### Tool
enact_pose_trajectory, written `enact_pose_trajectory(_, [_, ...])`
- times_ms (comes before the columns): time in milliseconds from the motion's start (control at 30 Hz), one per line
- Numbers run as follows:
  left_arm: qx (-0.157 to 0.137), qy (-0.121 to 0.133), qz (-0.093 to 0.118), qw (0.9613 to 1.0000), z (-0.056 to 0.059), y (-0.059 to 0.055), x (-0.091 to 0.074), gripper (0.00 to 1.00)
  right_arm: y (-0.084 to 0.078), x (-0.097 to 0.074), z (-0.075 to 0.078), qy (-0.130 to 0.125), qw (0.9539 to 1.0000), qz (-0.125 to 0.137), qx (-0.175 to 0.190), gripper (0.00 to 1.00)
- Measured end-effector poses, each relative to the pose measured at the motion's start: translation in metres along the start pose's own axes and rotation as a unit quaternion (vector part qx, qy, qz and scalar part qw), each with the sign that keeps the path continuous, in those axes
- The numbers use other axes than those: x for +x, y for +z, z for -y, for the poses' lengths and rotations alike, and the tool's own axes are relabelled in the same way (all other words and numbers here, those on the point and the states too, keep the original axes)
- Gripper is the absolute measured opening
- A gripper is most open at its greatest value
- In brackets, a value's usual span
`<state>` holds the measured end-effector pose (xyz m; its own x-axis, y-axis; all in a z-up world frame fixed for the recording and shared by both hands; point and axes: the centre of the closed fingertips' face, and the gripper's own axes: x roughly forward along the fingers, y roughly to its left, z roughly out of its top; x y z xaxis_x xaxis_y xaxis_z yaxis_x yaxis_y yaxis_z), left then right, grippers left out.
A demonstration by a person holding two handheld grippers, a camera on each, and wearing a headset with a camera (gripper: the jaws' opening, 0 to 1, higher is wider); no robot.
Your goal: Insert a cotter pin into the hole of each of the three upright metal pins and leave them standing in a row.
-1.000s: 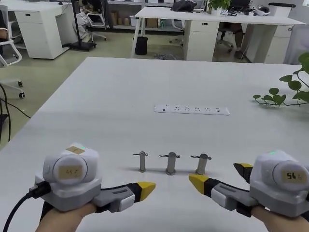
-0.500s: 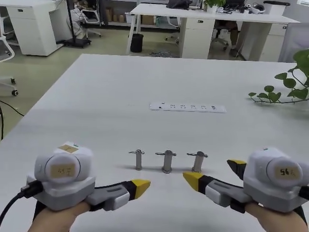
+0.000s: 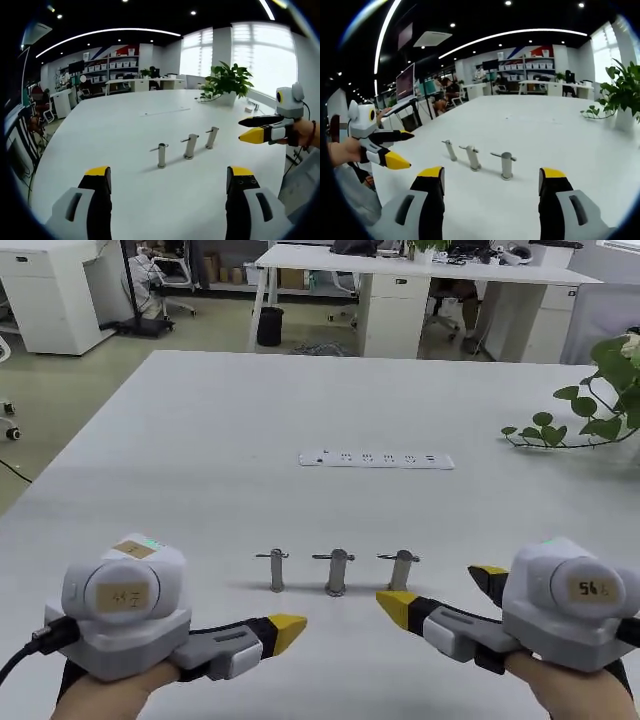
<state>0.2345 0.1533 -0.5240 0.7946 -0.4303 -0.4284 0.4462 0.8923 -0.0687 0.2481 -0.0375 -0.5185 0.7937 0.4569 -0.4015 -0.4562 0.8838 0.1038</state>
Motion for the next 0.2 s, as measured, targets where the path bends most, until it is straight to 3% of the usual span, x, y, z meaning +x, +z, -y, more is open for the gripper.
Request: enact_pose_trajectory(200, [0.002, 0.0, -0.001, 1.0, -0.001, -0.0018, 0.0, 0.95, -0.0019, 0.0006, -0.0021, 0.002, 1.0, -0.002, -0.001, 0.74])
